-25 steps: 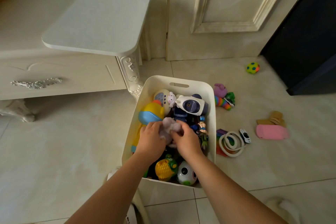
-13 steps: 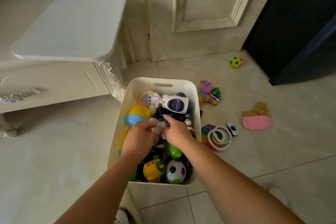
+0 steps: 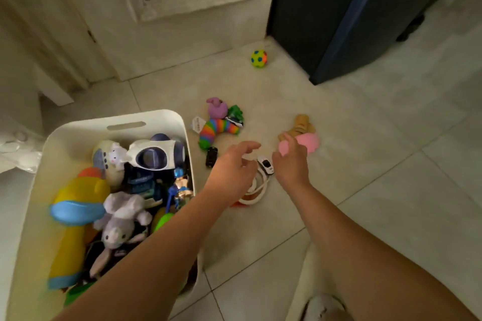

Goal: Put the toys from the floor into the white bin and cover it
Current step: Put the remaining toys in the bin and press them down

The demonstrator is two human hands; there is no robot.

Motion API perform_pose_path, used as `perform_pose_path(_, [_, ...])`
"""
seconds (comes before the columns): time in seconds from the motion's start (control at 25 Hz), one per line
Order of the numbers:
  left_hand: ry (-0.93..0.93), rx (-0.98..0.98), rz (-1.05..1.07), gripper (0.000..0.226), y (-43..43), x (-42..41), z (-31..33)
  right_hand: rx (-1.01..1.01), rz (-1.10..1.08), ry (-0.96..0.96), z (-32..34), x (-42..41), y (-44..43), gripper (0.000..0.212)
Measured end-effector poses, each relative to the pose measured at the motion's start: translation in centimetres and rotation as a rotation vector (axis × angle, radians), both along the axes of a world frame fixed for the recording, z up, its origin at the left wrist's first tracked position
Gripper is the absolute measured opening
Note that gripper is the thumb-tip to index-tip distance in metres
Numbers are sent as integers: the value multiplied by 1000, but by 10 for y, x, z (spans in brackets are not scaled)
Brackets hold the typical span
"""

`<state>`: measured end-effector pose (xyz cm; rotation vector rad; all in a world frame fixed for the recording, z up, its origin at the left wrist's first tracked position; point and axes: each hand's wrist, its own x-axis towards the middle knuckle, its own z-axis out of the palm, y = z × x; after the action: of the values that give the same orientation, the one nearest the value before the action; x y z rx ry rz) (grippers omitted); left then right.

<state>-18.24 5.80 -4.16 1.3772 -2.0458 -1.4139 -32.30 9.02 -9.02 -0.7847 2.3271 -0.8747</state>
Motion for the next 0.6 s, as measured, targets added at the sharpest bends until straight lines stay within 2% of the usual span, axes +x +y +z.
perform_pose_path(0.16, [-195,182,-9,41,-19,-47,-59,419,247,152,-58,-77,5,64])
perform_pose_path(0.28, [-231,271,3,40,-29,-75,-92,607,447,340,-85,-113,-18,72])
perform_pose_path(0.44, [-268,276,-8,39,-39,-91,-117,624,664,524,-108,-123,-51,79])
perform_pose_path(0.6, [-274,316,29,41,-49,-95,-124,647,737,761,-107,-126,-59,62])
